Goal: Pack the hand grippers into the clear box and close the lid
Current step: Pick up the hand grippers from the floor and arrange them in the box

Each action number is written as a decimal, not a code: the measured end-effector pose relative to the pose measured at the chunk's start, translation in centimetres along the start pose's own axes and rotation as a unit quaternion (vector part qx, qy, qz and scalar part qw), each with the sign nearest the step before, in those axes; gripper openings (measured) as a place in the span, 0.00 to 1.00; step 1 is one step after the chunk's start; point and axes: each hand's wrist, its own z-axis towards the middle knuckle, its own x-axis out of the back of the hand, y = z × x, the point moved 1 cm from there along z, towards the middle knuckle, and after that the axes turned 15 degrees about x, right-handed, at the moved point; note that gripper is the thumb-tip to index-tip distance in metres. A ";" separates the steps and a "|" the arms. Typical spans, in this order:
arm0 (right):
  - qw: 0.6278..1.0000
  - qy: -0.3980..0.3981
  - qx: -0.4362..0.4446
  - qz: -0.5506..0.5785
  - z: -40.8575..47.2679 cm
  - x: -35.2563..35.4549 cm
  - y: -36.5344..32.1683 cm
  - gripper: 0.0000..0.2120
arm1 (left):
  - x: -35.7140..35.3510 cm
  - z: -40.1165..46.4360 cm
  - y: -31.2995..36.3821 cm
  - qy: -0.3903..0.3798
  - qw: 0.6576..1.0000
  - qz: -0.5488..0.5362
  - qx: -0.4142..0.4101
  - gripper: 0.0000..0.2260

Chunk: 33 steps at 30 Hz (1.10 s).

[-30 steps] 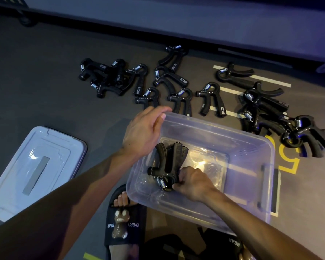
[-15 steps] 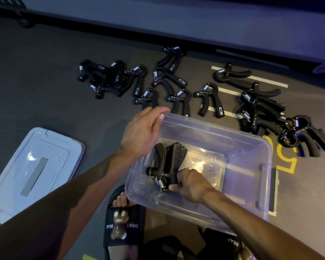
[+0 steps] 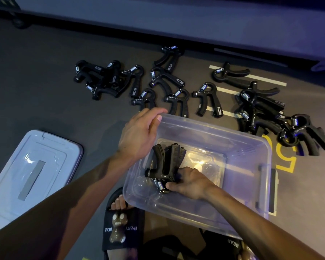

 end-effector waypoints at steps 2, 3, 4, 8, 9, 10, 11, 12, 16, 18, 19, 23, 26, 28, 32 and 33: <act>1.000 -0.026 -0.007 -0.004 -0.3 0.2 -0.2 0.19 | 0.1 0.0 0.0 0.000 1.000 0.003 -0.001 0.14; 0.999 -0.042 -0.010 -0.019 -0.6 0.4 -0.4 0.19 | 0.1 0.0 0.0 0.000 1.000 0.004 -0.001 0.14; 0.997 -0.056 -0.009 -0.048 -0.9 0.7 -0.7 0.19 | 0.1 0.0 0.0 -0.001 1.000 0.005 0.000 0.14; 0.992 0.004 0.090 -0.091 -3.3 5.6 -4.8 0.16 | 0.0 0.0 0.0 0.002 1.000 0.008 -0.005 0.14; 0.989 0.051 0.132 -0.035 -4.0 7.5 -6.1 0.13 | 0.0 0.0 0.0 0.002 1.000 0.009 -0.005 0.14; 0.981 0.101 0.163 0.018 -4.5 9.7 -7.2 0.10 | 0.0 0.0 0.0 0.000 1.000 0.009 -0.004 0.14; 0.971 0.152 0.179 0.052 -4.5 11.9 -7.9 0.08 | 0.0 0.1 0.0 -0.003 1.000 0.011 -0.002 0.14; 0.960 0.201 0.186 0.065 -4.0 13.9 -7.9 0.06 | 0.0 0.2 0.0 -0.005 1.000 0.012 0.000 0.14; 0.946 0.293 0.117 -0.079 2.0 19.7 -2.5 0.04 | -0.1 0.3 0.0 -0.010 1.000 0.005 0.002 0.16; 0.949 0.270 0.049 -0.158 5.3 21.4 1.2 0.03 | -0.1 0.3 -0.1 -0.010 1.000 -0.001 0.002 0.15; 0.950 0.251 0.016 -0.186 6.5 22.0 2.6 0.05 | -0.1 0.3 -0.1 -0.010 1.000 -0.004 0.002 0.15; 0.946 0.176 -0.018 -0.273 9.3 23.1 5.5 0.19 | 0.0 0.3 0.0 -0.010 1.000 -0.013 0.003 0.15; 0.942 0.102 -0.003 -0.321 10.3 22.8 6.1 0.24 | 0.0 0.4 0.0 -0.013 1.000 -0.009 0.007 0.15; 0.942 0.085 -0.006 -0.324 10.6 22.5 6.1 0.24 | 0.0 0.4 -0.1 -0.016 1.000 -0.009 0.009 0.15; 0.946 0.086 0.004 -0.311 10.2 22.4 5.7 0.23 | 0.1 0.3 0.1 -0.016 1.000 -0.003 0.009 0.14; 0.946 0.095 0.022 -0.308 9.8 22.4 5.2 0.23 | 0.1 0.3 0.1 -0.015 1.000 -0.001 0.009 0.15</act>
